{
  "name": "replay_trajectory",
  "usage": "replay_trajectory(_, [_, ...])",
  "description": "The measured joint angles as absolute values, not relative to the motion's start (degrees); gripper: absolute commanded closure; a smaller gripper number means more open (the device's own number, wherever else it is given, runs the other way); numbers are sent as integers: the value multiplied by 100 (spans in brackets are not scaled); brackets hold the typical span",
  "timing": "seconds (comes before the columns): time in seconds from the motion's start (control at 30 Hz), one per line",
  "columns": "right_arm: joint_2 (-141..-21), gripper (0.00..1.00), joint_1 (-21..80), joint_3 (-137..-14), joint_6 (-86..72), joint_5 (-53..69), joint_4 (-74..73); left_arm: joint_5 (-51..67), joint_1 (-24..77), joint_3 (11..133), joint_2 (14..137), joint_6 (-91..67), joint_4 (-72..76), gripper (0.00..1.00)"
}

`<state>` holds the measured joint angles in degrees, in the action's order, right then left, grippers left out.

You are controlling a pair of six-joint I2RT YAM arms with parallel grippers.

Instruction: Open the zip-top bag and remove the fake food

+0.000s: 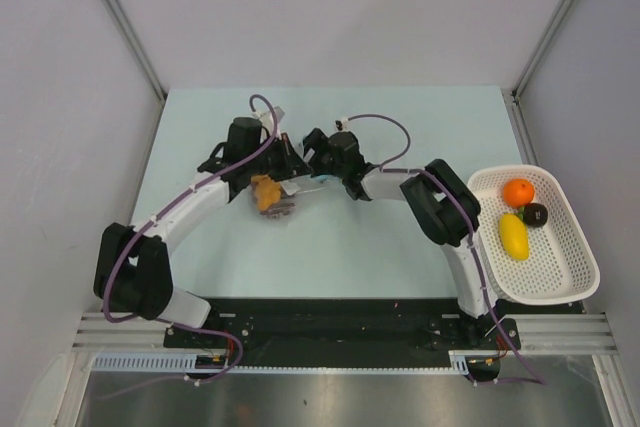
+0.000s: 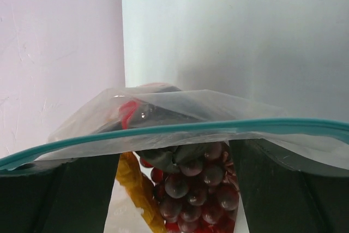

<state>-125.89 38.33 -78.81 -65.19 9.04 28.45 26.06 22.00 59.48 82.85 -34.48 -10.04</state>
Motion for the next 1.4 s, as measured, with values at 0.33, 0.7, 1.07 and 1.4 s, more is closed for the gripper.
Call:
replay_trajectory(0.33, [-13111,34,4029,-8691,-6532,1107,2554,2563,2211,6066,8449,-3428,-1066,100])
replay_trajectory(0.7, [-13200,70,3988,-8844,-6490,1417,2222,2565,2244,6066,8447,-3398,-1114,100])
replay_trajectory(1.07, [-12175,79,3629,-8840,-5535,1839,456,2615,1697,5570,8097,-3398,-958,100])
replay_trajectory(1.4, [-11028,80,3179,-8801,-4313,2110,-1319,2755,1444,5459,8060,-3382,-770,100])
